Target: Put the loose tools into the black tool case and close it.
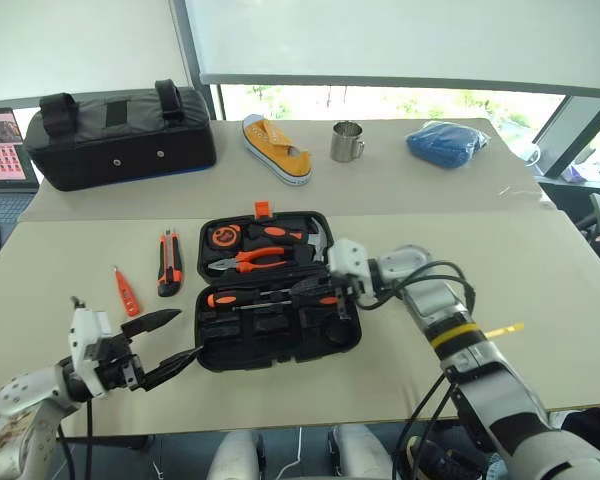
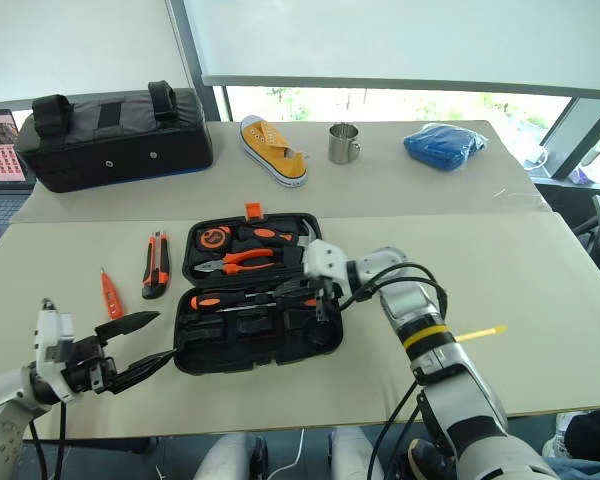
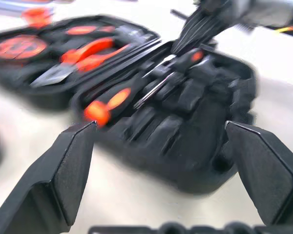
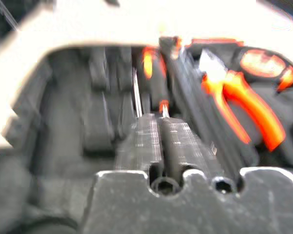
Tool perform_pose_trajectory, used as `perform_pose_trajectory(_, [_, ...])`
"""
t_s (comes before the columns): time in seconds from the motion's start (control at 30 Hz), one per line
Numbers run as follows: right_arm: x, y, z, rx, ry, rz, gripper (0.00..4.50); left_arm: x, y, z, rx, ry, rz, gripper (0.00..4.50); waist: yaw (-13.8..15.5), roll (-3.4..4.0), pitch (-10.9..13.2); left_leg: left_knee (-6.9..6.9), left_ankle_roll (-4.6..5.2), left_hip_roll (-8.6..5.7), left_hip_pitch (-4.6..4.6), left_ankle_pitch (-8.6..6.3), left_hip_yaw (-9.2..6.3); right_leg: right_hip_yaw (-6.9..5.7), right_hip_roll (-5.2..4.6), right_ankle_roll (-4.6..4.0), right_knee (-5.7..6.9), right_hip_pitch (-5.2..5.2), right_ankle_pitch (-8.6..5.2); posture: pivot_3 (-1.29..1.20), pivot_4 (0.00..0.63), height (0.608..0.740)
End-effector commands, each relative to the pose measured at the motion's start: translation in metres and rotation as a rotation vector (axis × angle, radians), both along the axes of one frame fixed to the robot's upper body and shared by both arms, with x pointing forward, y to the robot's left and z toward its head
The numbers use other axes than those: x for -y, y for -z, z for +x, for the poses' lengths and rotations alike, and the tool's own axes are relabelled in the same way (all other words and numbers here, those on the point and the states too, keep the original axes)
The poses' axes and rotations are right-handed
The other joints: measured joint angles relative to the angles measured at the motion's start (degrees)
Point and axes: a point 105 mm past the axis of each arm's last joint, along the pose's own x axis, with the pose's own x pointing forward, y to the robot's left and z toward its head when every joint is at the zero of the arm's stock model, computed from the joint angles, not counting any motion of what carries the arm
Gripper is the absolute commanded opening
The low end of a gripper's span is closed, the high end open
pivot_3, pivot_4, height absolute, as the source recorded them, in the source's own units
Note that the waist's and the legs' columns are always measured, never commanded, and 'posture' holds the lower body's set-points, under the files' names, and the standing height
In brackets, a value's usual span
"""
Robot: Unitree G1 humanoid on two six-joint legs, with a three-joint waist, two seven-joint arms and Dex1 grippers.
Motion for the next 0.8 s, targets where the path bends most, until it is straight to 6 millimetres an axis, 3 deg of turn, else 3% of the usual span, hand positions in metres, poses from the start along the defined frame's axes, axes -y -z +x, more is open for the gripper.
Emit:
perform_pose_trajectory(0.03, [0.027, -0.032, -0.008, 0.076, 0.077, 0.114, 1.85, -0.026, -0.008, -0.006, 0.051, -0.158, -0.002, 4.5, 0.2, -0.02, 0.0, 0.01, 0.0, 0.0, 0.01, -0.01, -0.01, -0.01, -0.02, 0.02, -0.03, 0.03, -0.01, 0.0, 0.15, 0.74])
perform_pose_trajectory(0.1, [0.046, -0.035, -0.015, 0.062, 0.172, 0.177, 2.48, -0.048, -0.004, -0.012, 0.057, -0.309, 0.019, 4.5, 0.3, -0.05, 0.0, -0.03, 0.0, 0.0, 0.07, -0.01, -0.02, -0.07, 0.01, 0.03, -0.27, 0.2, 0.0, 0.0, 0.15, 0.74])
perform_pose_trajectory(0.23, [0.077, -0.027, -0.048, 0.087, 0.227, 0.297, 3.81, -0.097, 0.007, -0.032, 0.02, -0.65, 0.048, 4.5, 0.8, -0.14, 0.0, -0.11, -0.02, -0.02, 0.09, -0.05, -0.01, -0.11, 0.0, 0.06, -0.42, 0.32, -0.02, 0.0, 0.15, 0.74])
perform_pose_trajectory(0.3, [0.09, -0.022, -0.054, 0.104, 0.306, 0.335, 4.47, -0.107, 0.01, -0.043, 0.01, -0.726, 0.057, 4.5, 0.6, -0.15, 0.0, -0.11, -0.02, -0.01, 0.1, -0.07, 0.01, -0.07, 0.0, 0.08, -0.45, 0.33, -0.03, 0.0, 0.15, 0.74])
perform_pose_trajectory(0.43, [0.109, -0.004, -0.066, 0.095, 0.404, 0.345, 4.47, -0.116, 0.014, -0.056, -0.016, -0.811, 0.032, 4.5, 0.6, -0.23, 0.0, -0.08, -0.03, -0.02, 0.18, -0.07, 0.21, -0.03, 0.0, 0.12, -0.45, 0.42, -0.03, 0.0, 0.15, 0.74])
perform_pose_trajectory(0.57, [0.113, -0.003, -0.069, 0.115, 0.427, 0.372, 4.47, -0.11, 0.011, -0.052, -0.03, -0.802, 0.012, 4.5, 0.9, -0.36, 0.0, -0.06, -0.03, -0.05, 0.18, -0.07, 0.37, -0.04, 0.08, 0.11, -0.44, 0.42, -0.04, 0.0, 0.15, 0.74])
perform_pose_trajectory(0.8, [0.101, -0.042, -0.066, 0.227, 0.369, 0.44, 4.47, -0.073, -0.023, 0.011, -0.131, -0.749, -0.087, 4.5, 1.6, -0.38, 0.1, 0.02, -0.04, 0.0, 0.18, -0.05, 0.21, -0.03, 0.06, 0.15, -0.37, 0.44, -0.01, 0.0, 0.15, 0.74])
